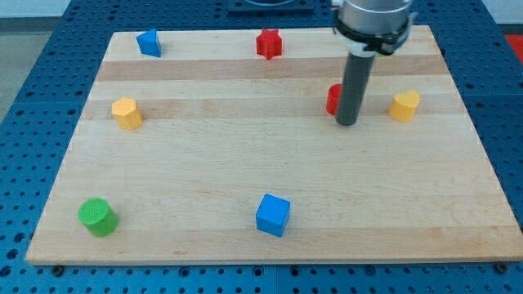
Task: Move the red star to the top left of the red circle
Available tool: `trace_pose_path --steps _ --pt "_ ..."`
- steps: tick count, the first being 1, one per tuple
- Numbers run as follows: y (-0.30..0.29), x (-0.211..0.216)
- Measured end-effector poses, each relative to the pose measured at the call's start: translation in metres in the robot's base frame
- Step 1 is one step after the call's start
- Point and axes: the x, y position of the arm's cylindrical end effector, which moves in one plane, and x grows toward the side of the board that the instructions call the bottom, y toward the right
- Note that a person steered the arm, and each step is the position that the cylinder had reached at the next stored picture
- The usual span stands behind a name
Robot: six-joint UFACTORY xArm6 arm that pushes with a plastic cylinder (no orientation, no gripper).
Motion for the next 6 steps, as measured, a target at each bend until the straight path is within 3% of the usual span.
trace_pose_path --steps 2,4,6 --pt "0.058 0.047" --pt "0.12 0.0" --pt "0.082 -0.023"
